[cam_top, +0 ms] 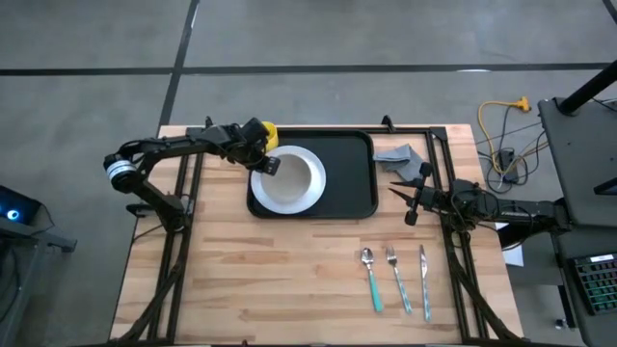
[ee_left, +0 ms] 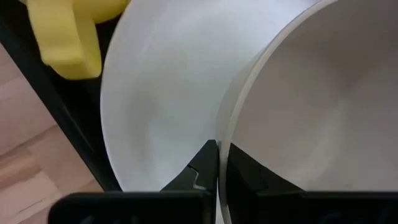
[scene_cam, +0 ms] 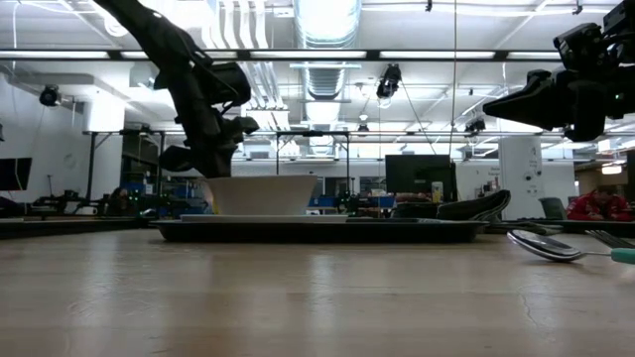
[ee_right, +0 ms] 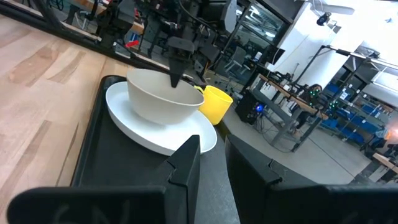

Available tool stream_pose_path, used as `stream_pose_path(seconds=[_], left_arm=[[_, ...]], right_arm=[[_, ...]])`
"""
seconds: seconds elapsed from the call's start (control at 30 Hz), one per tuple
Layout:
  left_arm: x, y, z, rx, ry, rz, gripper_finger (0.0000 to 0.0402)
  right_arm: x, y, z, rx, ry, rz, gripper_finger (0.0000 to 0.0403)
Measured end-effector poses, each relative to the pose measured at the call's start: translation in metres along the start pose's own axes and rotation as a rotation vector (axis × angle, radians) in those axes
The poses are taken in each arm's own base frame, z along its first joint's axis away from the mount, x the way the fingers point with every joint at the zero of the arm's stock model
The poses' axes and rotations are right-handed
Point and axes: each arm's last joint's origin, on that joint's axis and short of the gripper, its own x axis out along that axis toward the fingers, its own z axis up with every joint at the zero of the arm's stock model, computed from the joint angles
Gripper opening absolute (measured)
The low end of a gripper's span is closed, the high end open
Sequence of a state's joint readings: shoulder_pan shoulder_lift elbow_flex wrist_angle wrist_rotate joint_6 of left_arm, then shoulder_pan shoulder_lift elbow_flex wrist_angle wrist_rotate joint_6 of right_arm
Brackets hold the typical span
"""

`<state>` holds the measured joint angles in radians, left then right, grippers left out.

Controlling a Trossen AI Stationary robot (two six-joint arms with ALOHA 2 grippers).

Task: Set up tray
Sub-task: Put the gray bowl on top of the white plate on the black serving tray

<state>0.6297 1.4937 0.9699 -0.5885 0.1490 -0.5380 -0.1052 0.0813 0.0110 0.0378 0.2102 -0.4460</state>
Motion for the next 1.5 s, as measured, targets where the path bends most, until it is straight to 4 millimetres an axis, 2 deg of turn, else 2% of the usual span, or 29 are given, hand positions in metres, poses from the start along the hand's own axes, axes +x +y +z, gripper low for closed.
stream_pose_path(seconds=[0.73, 1.17, 1.5], left_arm=[[-0.0004, 0.0032, 0.0046, -0.007, -0.028, -0.011, 0.0004], [0.0052, 0.0081, -0.0022, -0.012, 0.0, 0.002, 0.0006], [0.0044, 0.0055, 0.0027, -0.005, -0.044, -0.023, 0.0006]], right_arm=[[0.0, 0.0, 0.0, 0.0, 0.0, 0.0, 0.0068], [0.0, 0.0, 0.0001, 0.0, -0.001, 0.0, 0.0068], [0.0, 0.0, 0.0001, -0.001, 0.0, 0.0, 0.0068]])
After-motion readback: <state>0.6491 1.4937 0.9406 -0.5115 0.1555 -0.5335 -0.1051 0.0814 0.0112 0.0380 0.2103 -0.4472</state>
